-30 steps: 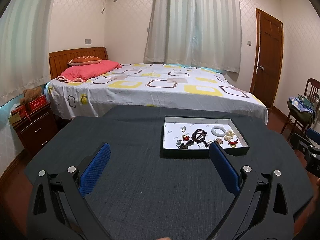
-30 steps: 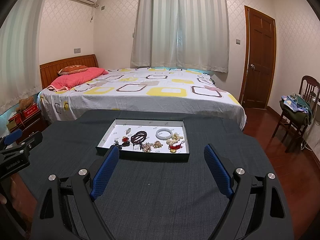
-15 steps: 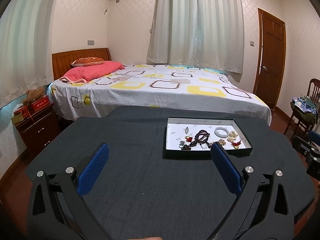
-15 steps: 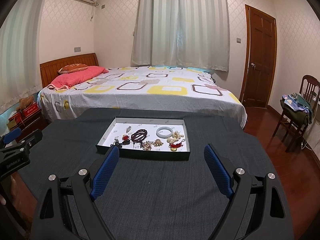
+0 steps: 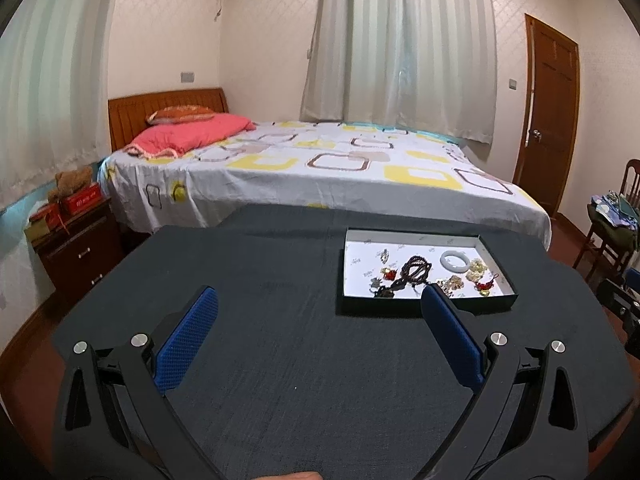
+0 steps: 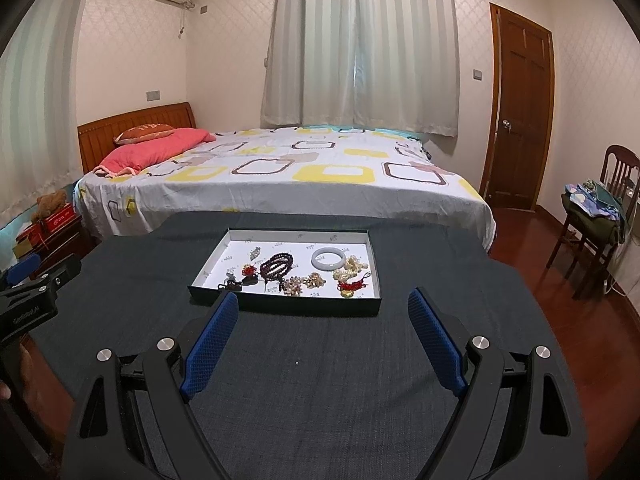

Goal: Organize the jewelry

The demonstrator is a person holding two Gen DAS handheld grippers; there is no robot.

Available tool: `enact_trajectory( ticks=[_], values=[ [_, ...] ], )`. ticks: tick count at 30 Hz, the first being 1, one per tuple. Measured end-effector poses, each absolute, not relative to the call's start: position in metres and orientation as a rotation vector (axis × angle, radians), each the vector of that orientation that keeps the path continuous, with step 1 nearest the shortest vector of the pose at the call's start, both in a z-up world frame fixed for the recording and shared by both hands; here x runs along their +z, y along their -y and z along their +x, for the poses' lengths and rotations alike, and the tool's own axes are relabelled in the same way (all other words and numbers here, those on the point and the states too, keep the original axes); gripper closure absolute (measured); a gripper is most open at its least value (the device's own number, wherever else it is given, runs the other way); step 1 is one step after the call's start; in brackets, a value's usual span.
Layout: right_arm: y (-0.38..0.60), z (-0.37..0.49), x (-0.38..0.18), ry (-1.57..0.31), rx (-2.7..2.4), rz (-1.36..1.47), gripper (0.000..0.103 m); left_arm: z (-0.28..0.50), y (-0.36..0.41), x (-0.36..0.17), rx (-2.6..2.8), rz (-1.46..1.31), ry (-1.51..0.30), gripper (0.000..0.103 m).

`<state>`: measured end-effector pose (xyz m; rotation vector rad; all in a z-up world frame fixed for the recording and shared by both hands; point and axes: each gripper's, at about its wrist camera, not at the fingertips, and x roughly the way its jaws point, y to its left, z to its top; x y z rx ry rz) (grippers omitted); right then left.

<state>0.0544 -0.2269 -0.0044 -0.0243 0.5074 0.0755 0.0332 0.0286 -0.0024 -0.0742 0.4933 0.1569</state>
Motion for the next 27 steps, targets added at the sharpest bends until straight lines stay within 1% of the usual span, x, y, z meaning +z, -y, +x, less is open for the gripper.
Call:
enact_trajectory(
  ticks=[3, 8, 12, 17, 21, 25, 27],
  values=[
    [0.227, 0.06, -0.01, -0.523, 0.076, -0.025, 0.019, 0.043, -0.037, -0.01, 0.177, -0.083, -0.521, 0.004],
    [0.245, 0.085, -0.028, -0.567, 0.049, 0.003, 0.019, 0.079, -0.066, -0.04, 0.228, -0.13, -0.633, 0.004],
    [0.277, 0.126, -0.057, -0.65, -0.025, 0.045, 0.019, 0.121, -0.097, -0.073, 0.266, -0.165, -0.75, 0.004],
    [0.341, 0.19, -0.113, -0.788, -0.192, 0.099, 0.019, 0.179, -0.141, -0.12, 0.34, -0.172, -0.863, 0.004],
    [0.39, 0.219, -0.15, -0.867, -0.292, 0.142, 0.019, 0.215, -0.174, -0.153, 0.379, -0.197, -0.939, 0.004],
    [0.417, 0.232, -0.174, -0.936, -0.334, 0.199, 0.019, 0.233, -0.2, -0.169, 0.374, -0.288, -0.972, 0.004],
    [0.415, 0.232, -0.177, -0.914, -0.338, 0.163, 0.013, 0.239, -0.207, -0.174, 0.389, -0.275, -0.965, 0.004]
  ],
)
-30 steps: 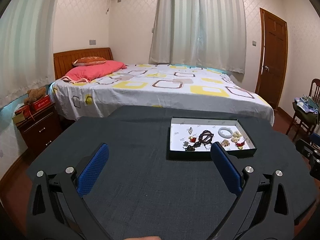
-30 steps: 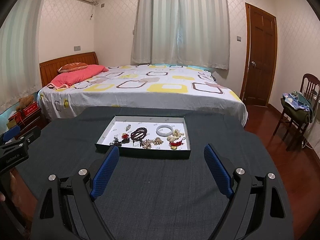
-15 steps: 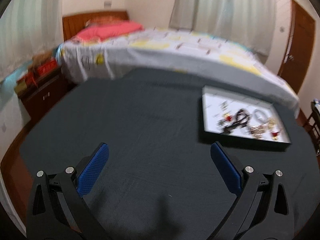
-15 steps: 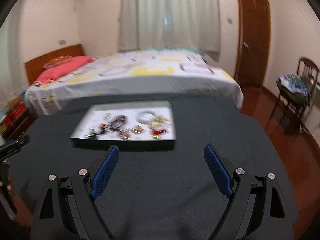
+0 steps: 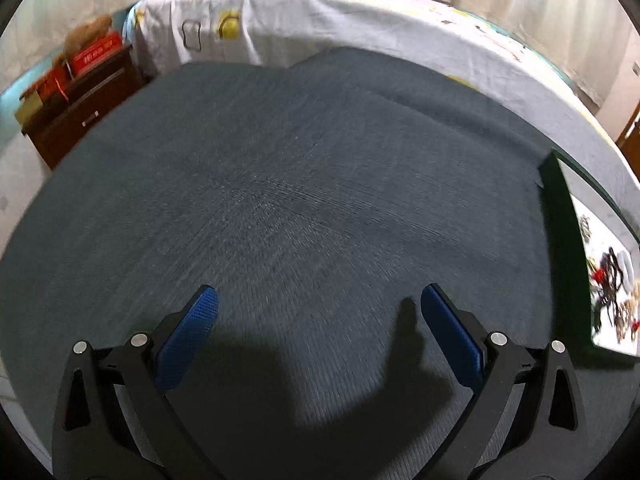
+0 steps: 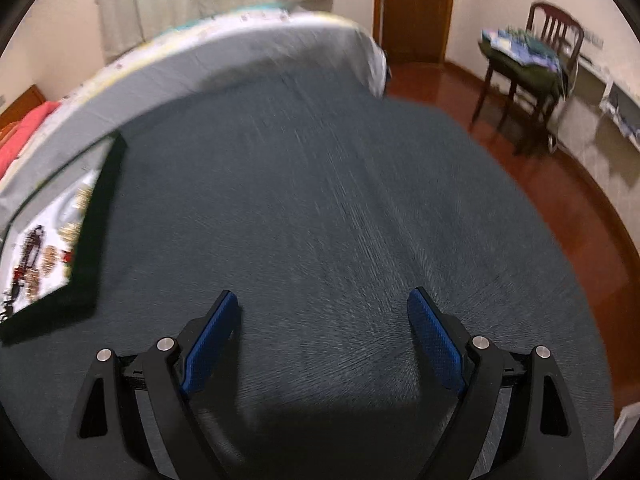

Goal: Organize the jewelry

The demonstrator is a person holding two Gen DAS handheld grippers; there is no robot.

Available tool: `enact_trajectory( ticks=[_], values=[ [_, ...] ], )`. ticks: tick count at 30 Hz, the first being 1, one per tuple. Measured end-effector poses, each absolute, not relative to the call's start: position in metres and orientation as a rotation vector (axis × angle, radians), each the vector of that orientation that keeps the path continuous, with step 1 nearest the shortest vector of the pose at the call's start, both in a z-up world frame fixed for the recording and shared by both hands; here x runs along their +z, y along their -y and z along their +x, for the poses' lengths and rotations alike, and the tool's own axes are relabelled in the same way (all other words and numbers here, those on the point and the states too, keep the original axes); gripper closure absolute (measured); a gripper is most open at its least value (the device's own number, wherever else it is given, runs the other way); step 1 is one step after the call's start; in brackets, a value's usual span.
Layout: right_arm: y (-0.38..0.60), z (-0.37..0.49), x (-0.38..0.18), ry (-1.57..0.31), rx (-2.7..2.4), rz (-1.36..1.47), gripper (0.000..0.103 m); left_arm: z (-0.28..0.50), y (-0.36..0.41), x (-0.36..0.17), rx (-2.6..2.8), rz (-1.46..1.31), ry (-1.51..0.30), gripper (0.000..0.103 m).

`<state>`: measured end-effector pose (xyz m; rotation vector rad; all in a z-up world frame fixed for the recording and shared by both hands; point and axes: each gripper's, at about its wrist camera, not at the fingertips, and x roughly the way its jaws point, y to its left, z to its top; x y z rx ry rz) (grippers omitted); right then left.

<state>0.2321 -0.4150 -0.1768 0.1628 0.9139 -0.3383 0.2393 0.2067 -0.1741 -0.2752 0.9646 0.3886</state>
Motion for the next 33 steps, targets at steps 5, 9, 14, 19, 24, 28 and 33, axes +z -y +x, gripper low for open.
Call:
enact_trajectory(
  ticks=[5, 9, 14, 19, 24, 28, 33],
  values=[
    [0.4117, 0.2303, -0.1724, -0.92, -0.341, 0.174, 0.007, 0.2475, -0.2074, -0.1794, 0.386, -0.214, -0.94, 0.003],
    [0.4109, 0.2303, -0.172, -0.92, -0.34, 0.175, 0.007, 0.248, -0.2088, -0.1809, 0.386, -0.214, -0.94, 0.003],
    [0.4123, 0.2317, -0.1727, -0.92, -0.34, 0.176, 0.007, 0.2488, -0.2095, -0.1805, 0.387, -0.214, -0.94, 0.003],
    [0.4121, 0.2312, -0.1725, -0.92, -0.34, 0.176, 0.007, 0.2477, -0.2093, -0.1808, 0.386, -0.214, -0.94, 0.003],
    [0.4118, 0.2304, -0.172, -0.92, -0.34, 0.176, 0.007, 0.2481, -0.2087, -0.1801, 0.387, -0.214, -0.94, 0.003],
    [0.412, 0.2306, -0.1724, -0.92, -0.339, 0.176, 0.007, 0.2483, -0.2097, -0.1807, 0.387, -0.214, -0.94, 0.003],
    [0.4119, 0.2306, -0.172, -0.921, -0.339, 0.176, 0.007, 0.2485, -0.2086, -0.1802, 0.387, -0.214, -0.94, 0.003]
  ],
)
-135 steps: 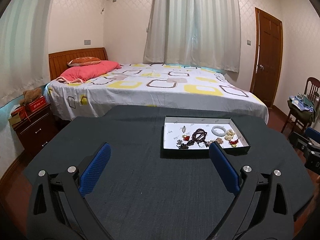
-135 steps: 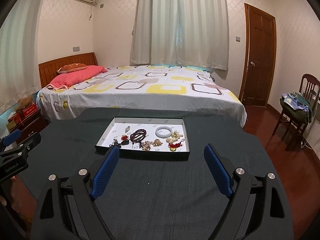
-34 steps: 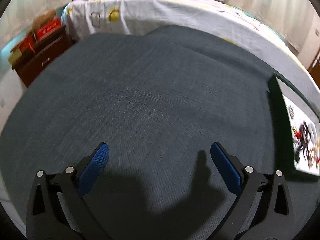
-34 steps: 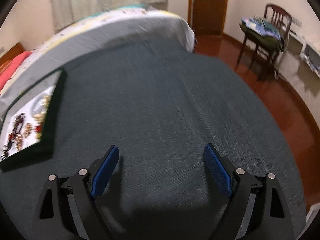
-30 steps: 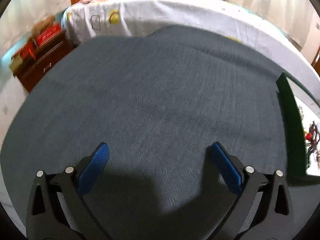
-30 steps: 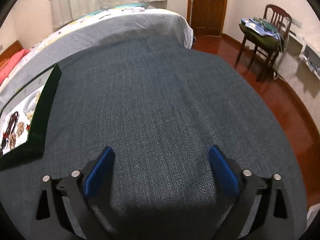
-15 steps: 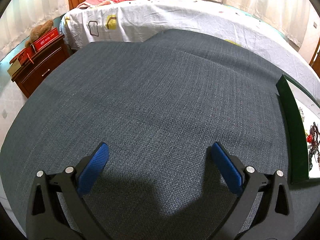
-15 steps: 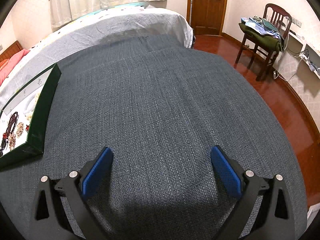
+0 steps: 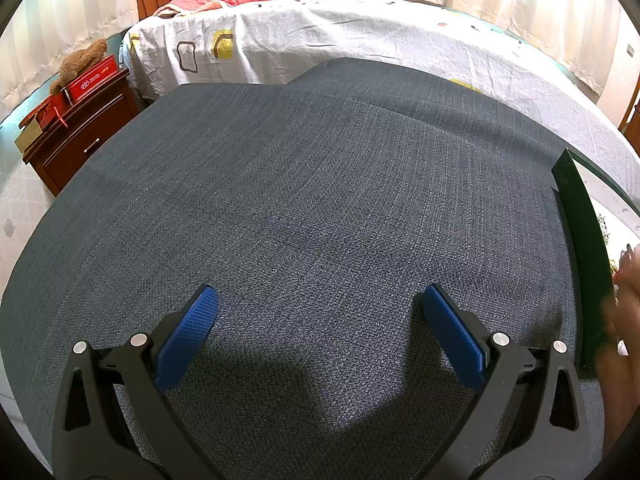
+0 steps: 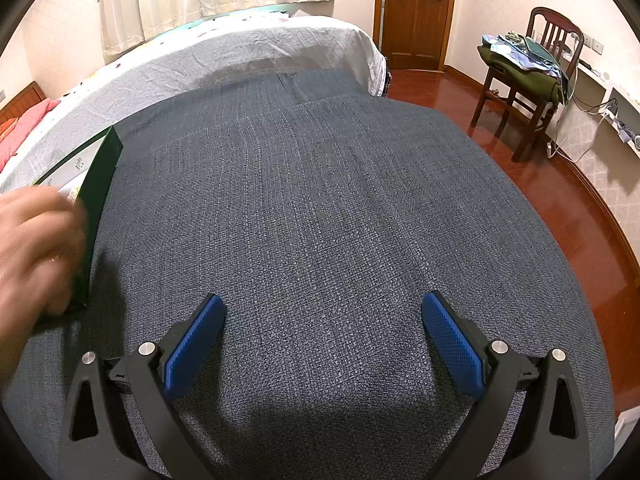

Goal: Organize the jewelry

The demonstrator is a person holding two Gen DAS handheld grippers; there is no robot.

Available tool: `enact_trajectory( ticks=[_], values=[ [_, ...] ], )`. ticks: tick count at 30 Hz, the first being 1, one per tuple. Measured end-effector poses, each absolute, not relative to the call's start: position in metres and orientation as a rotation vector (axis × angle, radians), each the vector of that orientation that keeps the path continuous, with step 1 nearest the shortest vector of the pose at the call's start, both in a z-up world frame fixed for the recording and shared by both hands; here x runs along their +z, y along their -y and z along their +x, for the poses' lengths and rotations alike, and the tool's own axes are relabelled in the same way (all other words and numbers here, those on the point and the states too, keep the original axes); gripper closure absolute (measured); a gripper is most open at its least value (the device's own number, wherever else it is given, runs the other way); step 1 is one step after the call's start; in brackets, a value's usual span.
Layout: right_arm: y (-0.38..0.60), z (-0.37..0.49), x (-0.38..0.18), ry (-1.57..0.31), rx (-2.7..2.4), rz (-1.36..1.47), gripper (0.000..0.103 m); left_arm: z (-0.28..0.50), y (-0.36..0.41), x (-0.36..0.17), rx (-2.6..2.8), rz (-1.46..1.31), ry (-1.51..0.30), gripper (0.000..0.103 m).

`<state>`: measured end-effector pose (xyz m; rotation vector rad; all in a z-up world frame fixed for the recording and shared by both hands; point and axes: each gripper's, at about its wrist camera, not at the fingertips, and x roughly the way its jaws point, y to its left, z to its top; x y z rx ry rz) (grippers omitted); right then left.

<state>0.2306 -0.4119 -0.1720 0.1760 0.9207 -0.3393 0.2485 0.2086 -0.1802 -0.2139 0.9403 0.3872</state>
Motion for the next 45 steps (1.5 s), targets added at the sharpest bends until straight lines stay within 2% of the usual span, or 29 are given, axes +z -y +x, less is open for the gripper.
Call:
enact_trajectory(
  ticks=[45],
  values=[
    [0.4128, 0.2308, -0.1721, -0.921, -0.339, 0.176, 0.007, 0.2501, -0.2088, -0.1802, 0.388, -0.214, -0.94, 0.003]
  ],
)
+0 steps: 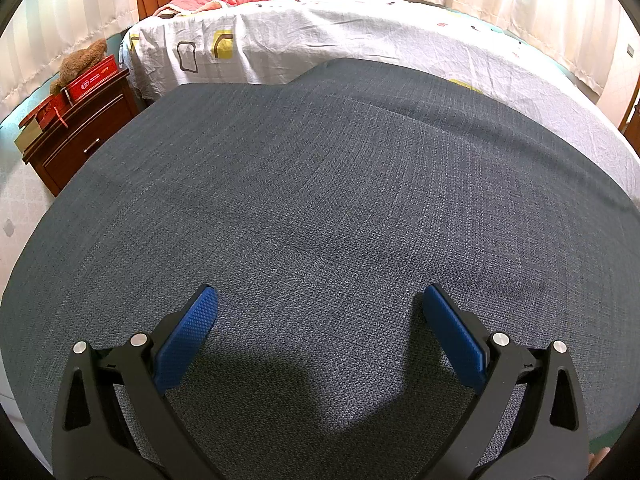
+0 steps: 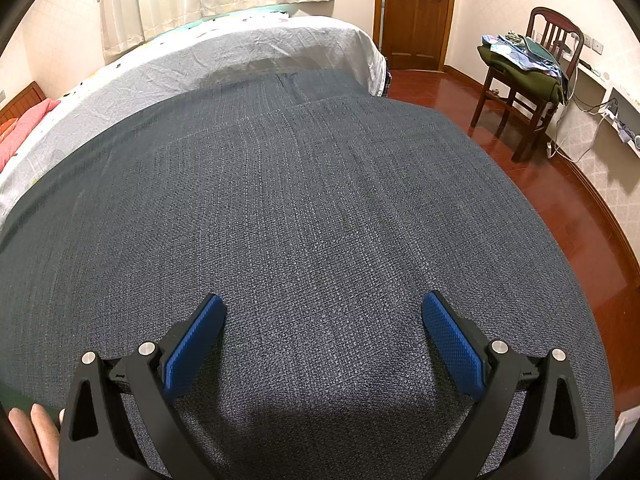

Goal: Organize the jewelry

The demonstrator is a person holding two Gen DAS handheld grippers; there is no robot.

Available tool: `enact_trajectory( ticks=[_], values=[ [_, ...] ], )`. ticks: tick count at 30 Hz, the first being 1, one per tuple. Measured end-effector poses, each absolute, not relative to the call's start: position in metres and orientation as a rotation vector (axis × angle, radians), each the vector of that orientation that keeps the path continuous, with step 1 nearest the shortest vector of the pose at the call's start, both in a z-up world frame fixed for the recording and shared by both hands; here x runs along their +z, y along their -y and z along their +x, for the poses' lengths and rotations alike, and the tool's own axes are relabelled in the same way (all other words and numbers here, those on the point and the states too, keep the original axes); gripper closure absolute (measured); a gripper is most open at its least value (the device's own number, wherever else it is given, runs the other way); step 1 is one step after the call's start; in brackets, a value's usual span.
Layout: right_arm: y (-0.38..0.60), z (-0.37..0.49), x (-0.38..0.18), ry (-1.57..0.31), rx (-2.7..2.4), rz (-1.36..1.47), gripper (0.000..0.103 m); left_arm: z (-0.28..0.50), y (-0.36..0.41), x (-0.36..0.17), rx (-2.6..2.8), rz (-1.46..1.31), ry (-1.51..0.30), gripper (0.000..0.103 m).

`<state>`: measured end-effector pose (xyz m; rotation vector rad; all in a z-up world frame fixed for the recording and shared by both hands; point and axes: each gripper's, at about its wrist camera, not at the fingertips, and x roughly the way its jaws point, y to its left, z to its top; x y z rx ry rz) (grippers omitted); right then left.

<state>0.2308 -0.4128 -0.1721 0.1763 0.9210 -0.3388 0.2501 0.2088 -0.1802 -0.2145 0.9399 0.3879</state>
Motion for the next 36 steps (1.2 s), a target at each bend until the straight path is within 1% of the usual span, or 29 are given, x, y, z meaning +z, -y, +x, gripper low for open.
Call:
enact_trajectory(
  ticks=[36],
  values=[
    [0.4166, 0.2355, -0.1761, -0.923, -0.337, 0.177, 0.006, 0.2508, -0.2085, -0.1791, 0.389, -0.215, -0.941, 0.003]
  ],
)
